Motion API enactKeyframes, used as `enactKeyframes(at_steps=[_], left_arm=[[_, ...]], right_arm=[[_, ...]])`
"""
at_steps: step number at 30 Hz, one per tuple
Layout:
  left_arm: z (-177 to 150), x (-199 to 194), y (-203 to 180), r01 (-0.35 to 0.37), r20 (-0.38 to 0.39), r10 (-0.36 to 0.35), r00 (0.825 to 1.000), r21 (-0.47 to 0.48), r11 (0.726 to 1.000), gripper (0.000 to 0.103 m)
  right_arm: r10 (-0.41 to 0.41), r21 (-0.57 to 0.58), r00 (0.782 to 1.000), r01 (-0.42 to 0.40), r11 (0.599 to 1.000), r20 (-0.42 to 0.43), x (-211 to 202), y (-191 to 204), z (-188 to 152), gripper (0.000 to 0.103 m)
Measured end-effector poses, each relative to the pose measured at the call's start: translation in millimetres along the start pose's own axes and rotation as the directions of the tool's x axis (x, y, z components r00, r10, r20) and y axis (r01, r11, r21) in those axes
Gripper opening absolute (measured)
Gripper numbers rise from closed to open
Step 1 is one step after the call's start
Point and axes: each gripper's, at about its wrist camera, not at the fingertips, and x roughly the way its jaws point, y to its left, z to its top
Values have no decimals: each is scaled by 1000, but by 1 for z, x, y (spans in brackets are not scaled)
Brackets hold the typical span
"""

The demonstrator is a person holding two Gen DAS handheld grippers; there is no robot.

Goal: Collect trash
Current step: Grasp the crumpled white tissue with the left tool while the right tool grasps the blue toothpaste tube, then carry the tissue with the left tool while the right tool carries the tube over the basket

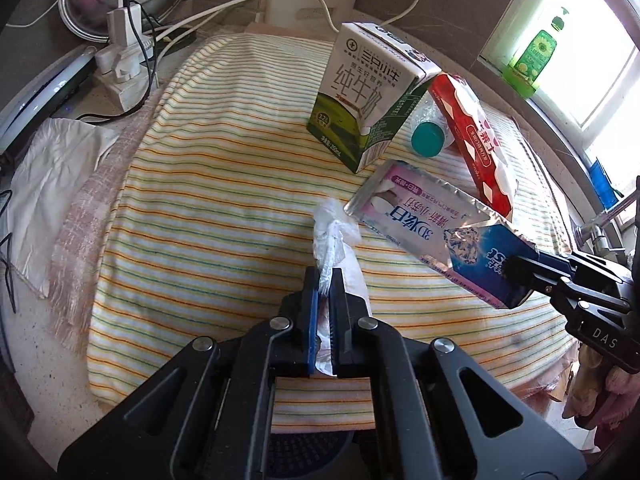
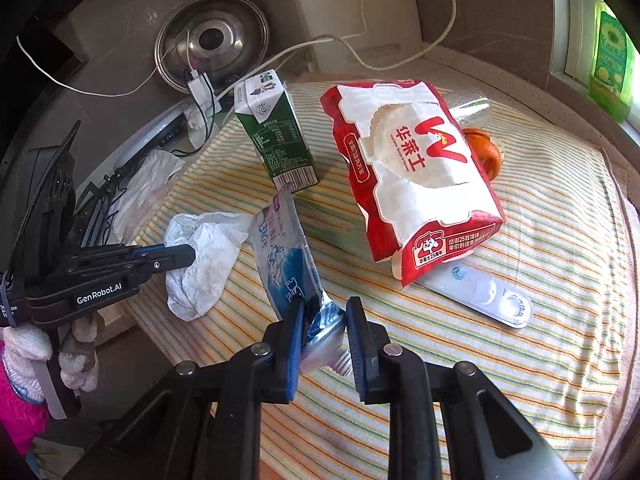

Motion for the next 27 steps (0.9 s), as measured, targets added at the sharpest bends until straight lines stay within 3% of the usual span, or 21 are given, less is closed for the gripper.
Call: enactKeyframes(at_steps=[20,27], left_arm=[[-47,-60,39,-34,59,36,998,-38,999,2],[-74,-76,49,-25,55,28,998,-60,998,2]], right_arm=[[3,25,995,-5,1000,99,-64,16,-25,17],[34,-2,996,-34,999,83,-82,37,-44,18]])
